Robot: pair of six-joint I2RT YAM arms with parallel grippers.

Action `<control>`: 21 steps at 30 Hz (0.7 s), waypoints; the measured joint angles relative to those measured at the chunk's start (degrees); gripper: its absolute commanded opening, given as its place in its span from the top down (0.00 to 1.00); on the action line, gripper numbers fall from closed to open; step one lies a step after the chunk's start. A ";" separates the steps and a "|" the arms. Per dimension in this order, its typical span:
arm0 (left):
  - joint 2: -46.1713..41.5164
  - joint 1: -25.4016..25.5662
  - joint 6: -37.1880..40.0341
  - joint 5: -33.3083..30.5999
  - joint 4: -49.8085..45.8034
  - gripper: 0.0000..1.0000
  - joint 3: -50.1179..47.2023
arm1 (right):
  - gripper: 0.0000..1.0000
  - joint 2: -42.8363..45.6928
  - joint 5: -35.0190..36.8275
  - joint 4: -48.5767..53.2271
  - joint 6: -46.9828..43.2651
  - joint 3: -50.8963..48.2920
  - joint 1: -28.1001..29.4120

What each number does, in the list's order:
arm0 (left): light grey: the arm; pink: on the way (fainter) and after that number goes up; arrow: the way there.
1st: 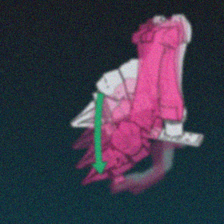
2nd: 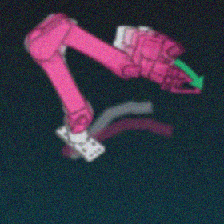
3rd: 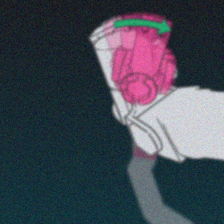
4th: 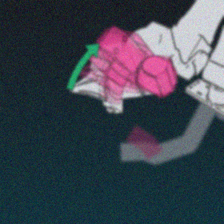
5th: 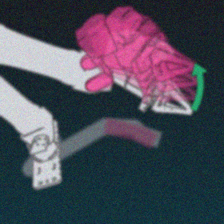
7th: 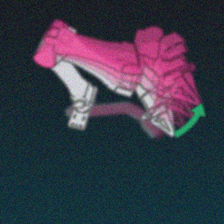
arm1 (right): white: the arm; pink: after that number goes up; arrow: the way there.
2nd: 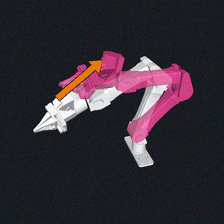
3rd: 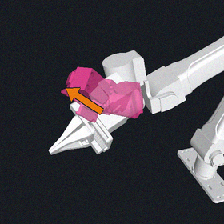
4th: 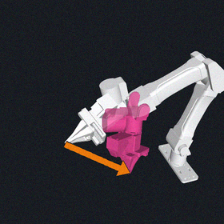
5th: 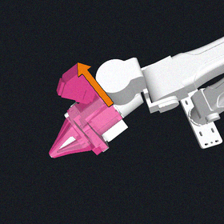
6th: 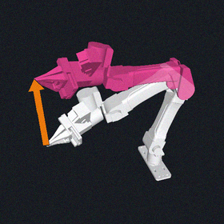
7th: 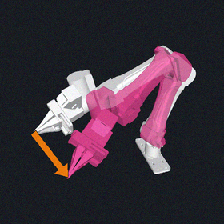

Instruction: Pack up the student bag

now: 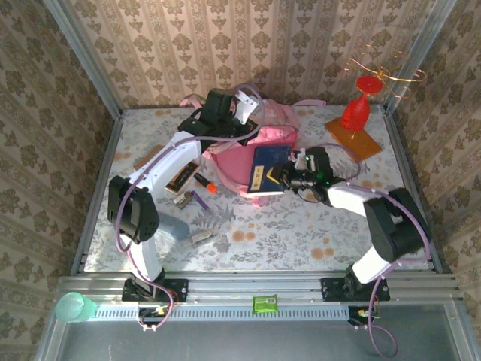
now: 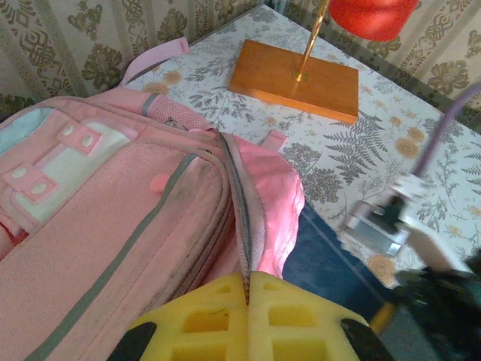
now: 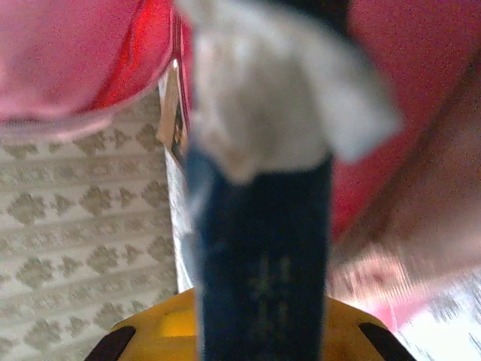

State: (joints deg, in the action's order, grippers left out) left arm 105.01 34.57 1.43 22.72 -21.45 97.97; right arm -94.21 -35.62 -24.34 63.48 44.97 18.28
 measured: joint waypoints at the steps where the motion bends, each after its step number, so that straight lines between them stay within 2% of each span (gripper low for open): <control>1: 0.00 0.13 -0.13 -0.07 0.02 1.00 0.00 | 1.00 -1.99 1.20 -1.53 1.79 1.49 0.26; 6: 0.02 0.72 -0.85 -0.55 -0.11 1.00 0.28 | 1.00 -12.83 10.95 -9.86 11.37 10.34 2.49; 10: 0.15 1.64 -1.86 -1.90 -1.68 1.00 2.80 | 1.00 -20.39 20.13 -12.79 16.76 17.42 4.48; 11: 0.15 1.81 -1.97 -2.34 -2.08 1.00 3.56 | 0.97 -22.47 22.77 -13.38 18.08 19.67 5.01; 13: 0.15 2.14 -2.40 -3.19 -3.04 1.00 5.14 | 0.89 -26.14 27.43 -13.75 19.98 23.85 5.92; 17: 0.94 2.49 -3.58 -4.66 -3.69 1.00 8.04 | 0.60 -32.76 33.99 -13.27 21.35 32.37 7.10; 18: 1.18 2.49 -3.89 -4.94 -3.63 1.00 8.35 | 0.48 -33.48 34.47 -12.57 20.92 33.64 7.17; 21: 1.84 2.47 -4.90 -5.53 -3.52 1.00 8.41 | 0.36 -33.07 35.10 -9.09 17.70 33.53 7.19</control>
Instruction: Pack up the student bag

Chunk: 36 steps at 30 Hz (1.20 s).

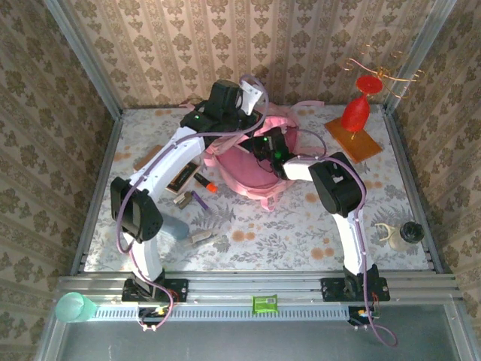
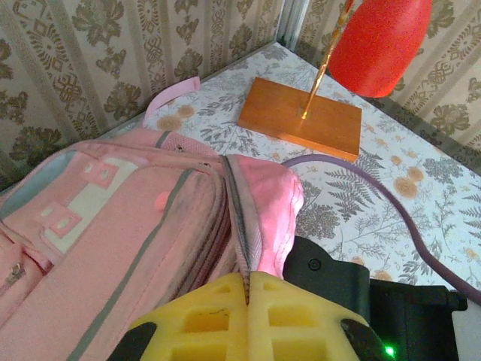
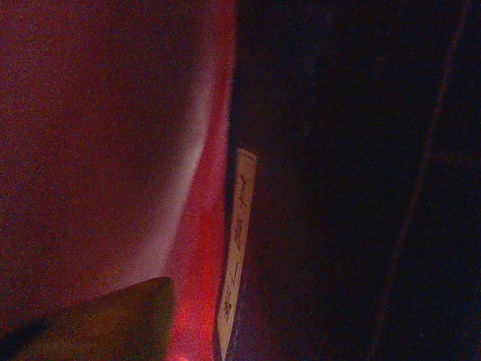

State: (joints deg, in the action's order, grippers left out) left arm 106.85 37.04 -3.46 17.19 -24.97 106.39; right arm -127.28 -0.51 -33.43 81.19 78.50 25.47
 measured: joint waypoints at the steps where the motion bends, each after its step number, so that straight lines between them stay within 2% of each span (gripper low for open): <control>1: 0.24 -0.02 -0.26 -0.11 0.09 1.00 0.00 | 0.34 0.83 0.04 1.07 -1.16 -1.09 -0.11; 4: 1.14 -0.37 -1.46 -0.02 0.09 1.00 0.00 | 0.31 7.87 -0.26 4.17 -6.67 -8.96 -0.66; 6: 1.53 -0.63 -2.34 0.31 0.24 0.95 -0.15 | 0.31 15.32 -0.50 7.13 -10.97 -15.19 -1.27; 7: 1.57 -0.74 -2.60 0.59 0.33 0.90 -0.28 | 0.31 18.91 -0.76 8.22 -12.92 -17.75 -1.55; 9: 1.60 -1.07 -3.10 1.01 1.03 0.70 -0.98 | 0.31 27.98 -0.96 11.19 -17.90 -22.86 -2.01; 12: 0.81 -1.84 -3.91 0.81 3.17 0.46 -4.07 | 0.31 39.76 0.00 17.55 -25.29 -27.91 -2.23; 16: -6.05 -4.35 -6.71 -2.73 6.34 0.30 -19.06 | 0.31 52.52 4.24 25.14 -33.83 -33.55 -0.90; 19: -15.10 -10.56 -11.30 -7.28 8.92 0.23 -34.75 | 0.31 59.08 7.02 29.38 -39.32 -37.03 0.48; 23: -24.72 -27.58 -20.24 -12.41 13.09 0.14 -50.95 | 0.30 60.08 8.48 31.52 -44.85 -37.57 2.97; 24: -25.40 -32.00 -22.25 -13.31 13.88 0.13 -53.27 | 0.30 59.52 8.44 31.39 -45.66 -37.57 3.39; 26: -24.52 -37.46 -25.14 -14.58 13.88 0.11 -54.99 | 0.30 57.46 7.87 30.99 -46.84 -37.35 3.91; 28: -21.46 -39.47 -26.64 -16.04 13.75 0.11 -54.60 | 0.30 54.53 7.17 30.58 -47.50 -37.07 4.07; 36: -6.47 -38.99 -27.89 -17.77 12.81 0.19 -46.38 | 0.29 49.66 4.31 29.70 -48.35 -36.98 4.04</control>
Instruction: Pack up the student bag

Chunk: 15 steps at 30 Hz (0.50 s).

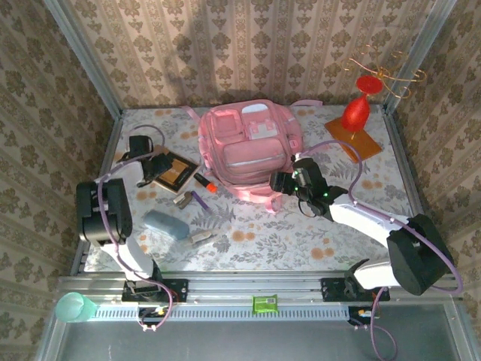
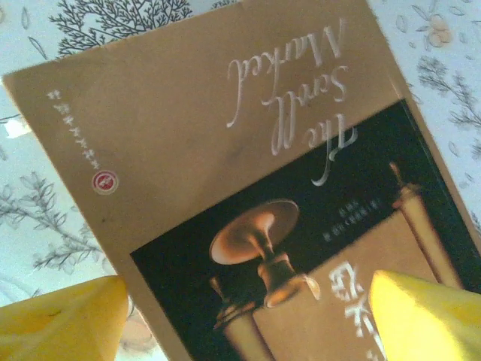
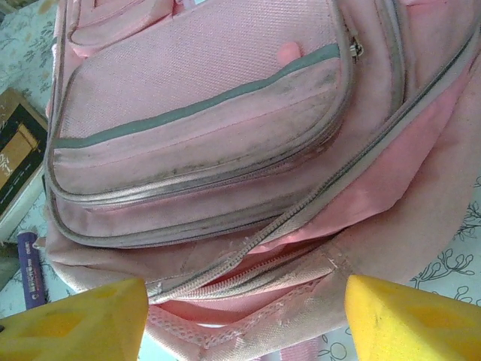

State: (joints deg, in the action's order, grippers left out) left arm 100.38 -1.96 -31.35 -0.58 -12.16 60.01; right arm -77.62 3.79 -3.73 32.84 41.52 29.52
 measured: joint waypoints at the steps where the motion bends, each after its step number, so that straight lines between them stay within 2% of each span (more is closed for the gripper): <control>1: 1.33 0.00 -0.20 -0.15 0.00 0.21 0.72 | 0.29 0.00 0.00 -0.28 -0.13 0.00 0.00; 8: 4.48 0.04 -1.70 -0.31 0.28 0.28 1.22 | 0.28 0.33 0.00 -0.44 -0.79 0.00 -0.17; 15: 5.53 -0.07 -3.26 1.53 3.85 0.58 1.27 | 0.28 0.63 -0.46 -0.44 -1.22 0.00 -0.39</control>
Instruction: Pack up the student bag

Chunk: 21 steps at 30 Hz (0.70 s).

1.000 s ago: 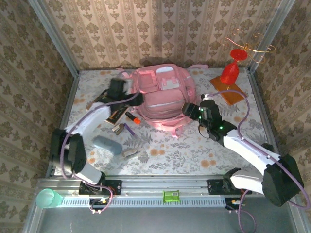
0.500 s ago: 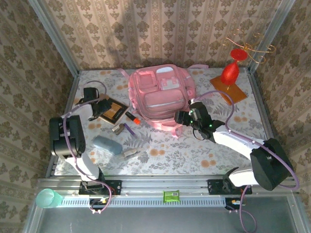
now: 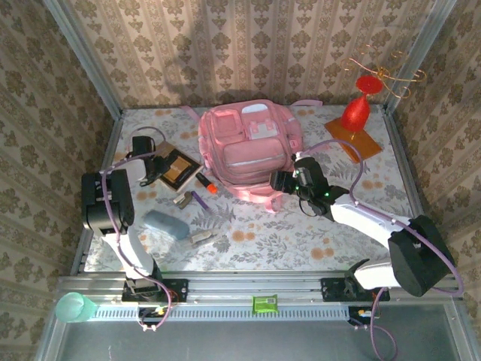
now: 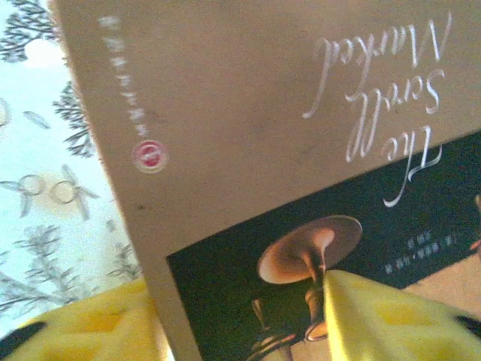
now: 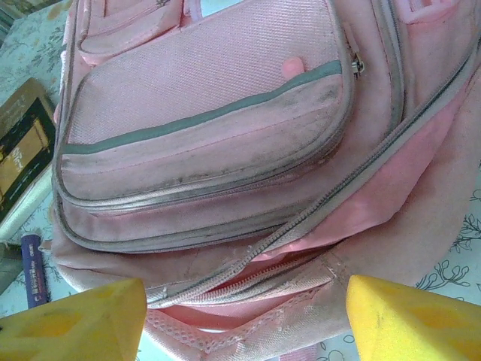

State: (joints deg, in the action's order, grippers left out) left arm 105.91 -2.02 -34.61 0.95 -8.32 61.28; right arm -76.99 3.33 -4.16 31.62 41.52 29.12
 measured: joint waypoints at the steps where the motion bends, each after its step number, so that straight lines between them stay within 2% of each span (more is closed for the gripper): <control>1: 0.31 -0.07 -0.13 0.72 0.98 0.63 0.11 | 0.28 0.04 -0.22 0.00 0.00 0.02 0.00; 4: 0.68 -0.39 -0.24 2.60 2.91 0.76 0.11 | 0.28 0.07 -0.61 0.09 0.02 0.46 0.00; 11: 1.27 -2.10 -0.09 7.80 6.25 1.00 -0.07 | 0.28 0.11 -1.03 0.09 0.28 0.83 0.00; 21: 1.31 -4.66 -1.25 18.14 13.44 1.00 -1.90 | 0.28 -0.44 -1.70 1.05 0.37 5.33 0.15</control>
State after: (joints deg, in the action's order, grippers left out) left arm 107.22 -6.68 -35.86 19.09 5.13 59.37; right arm -77.43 1.63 -3.11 31.99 46.85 29.28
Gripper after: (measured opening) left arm 0.045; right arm 0.722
